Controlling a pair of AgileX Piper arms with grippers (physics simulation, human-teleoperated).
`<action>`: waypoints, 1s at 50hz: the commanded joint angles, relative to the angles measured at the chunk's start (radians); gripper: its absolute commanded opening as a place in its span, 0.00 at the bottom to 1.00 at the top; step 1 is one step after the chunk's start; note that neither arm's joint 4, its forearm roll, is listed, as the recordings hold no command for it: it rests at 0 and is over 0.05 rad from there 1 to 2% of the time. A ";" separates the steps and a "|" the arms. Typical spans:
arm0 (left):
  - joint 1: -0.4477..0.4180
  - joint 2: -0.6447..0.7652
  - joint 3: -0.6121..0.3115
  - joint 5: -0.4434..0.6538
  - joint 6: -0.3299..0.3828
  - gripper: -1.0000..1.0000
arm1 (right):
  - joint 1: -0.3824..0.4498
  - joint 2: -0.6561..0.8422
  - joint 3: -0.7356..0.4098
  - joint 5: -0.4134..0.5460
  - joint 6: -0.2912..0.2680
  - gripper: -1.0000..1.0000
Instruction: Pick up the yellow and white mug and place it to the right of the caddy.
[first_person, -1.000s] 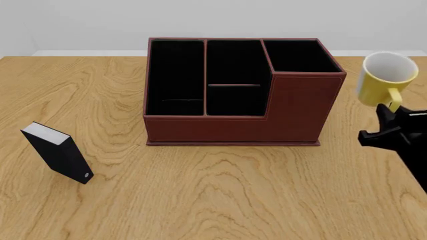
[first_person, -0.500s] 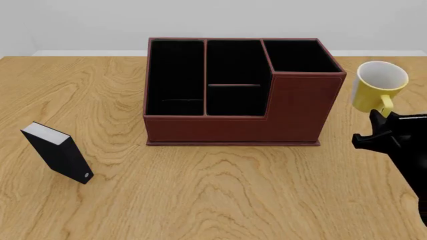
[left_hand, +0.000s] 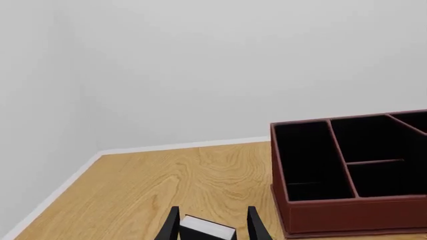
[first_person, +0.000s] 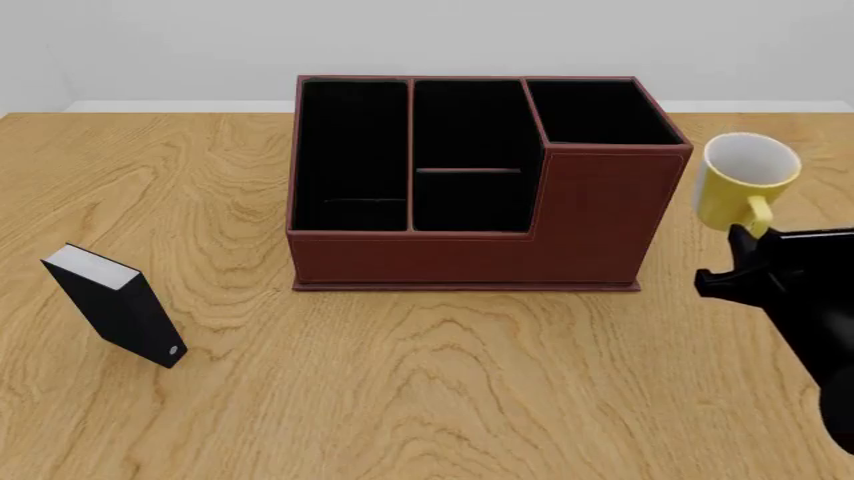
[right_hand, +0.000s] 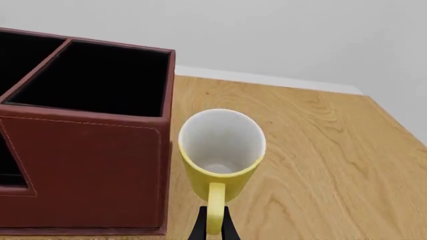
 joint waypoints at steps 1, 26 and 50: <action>0.002 0.000 -0.009 0.006 0.001 1.00 | -0.004 0.063 -0.015 -0.036 0.018 0.00; 0.011 0.000 -0.003 0.004 0.004 1.00 | -0.009 0.215 -0.030 -0.132 0.039 0.00; 0.012 0.000 -0.007 0.008 0.008 1.00 | -0.013 0.296 -0.057 -0.160 0.056 0.00</action>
